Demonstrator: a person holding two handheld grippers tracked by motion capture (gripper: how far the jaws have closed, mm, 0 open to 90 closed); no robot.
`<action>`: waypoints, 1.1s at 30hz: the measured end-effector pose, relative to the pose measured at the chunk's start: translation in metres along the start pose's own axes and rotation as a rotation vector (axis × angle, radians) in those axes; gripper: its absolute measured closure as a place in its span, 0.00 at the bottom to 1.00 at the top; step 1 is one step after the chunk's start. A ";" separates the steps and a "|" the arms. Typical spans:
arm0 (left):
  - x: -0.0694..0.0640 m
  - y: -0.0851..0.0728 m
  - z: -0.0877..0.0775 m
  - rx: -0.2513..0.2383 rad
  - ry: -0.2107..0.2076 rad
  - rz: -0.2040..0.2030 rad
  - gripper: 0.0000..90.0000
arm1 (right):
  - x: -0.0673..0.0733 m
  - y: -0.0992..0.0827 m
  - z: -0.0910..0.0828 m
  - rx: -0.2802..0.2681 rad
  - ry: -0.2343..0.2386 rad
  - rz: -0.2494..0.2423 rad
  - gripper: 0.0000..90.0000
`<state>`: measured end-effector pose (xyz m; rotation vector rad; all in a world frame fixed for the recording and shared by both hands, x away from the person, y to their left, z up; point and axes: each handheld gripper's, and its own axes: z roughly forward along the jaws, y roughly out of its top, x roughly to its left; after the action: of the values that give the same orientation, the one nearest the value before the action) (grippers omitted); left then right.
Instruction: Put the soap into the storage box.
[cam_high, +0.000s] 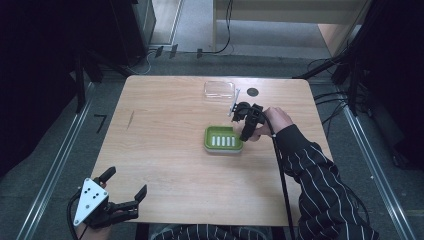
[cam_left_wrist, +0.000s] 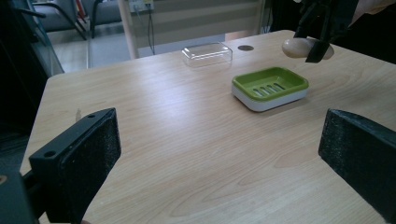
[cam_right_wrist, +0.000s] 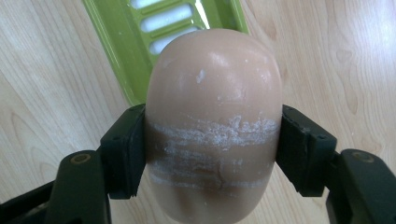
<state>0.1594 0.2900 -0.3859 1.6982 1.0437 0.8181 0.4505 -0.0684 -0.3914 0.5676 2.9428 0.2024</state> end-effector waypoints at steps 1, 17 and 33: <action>0.000 0.000 0.000 0.000 0.001 -0.001 0.00 | 0.000 0.002 0.000 0.002 0.004 -0.012 0.37; 0.000 -0.002 -0.005 0.001 0.016 -0.009 0.00 | 0.008 0.025 0.011 -0.007 0.019 -0.096 0.37; 0.000 -0.005 -0.014 0.004 0.043 -0.017 0.00 | 0.013 0.043 0.024 -0.009 0.035 -0.145 0.37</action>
<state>0.1463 0.2960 -0.3863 1.6794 1.0887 0.8457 0.4580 -0.0209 -0.4096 0.3511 2.9995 0.2116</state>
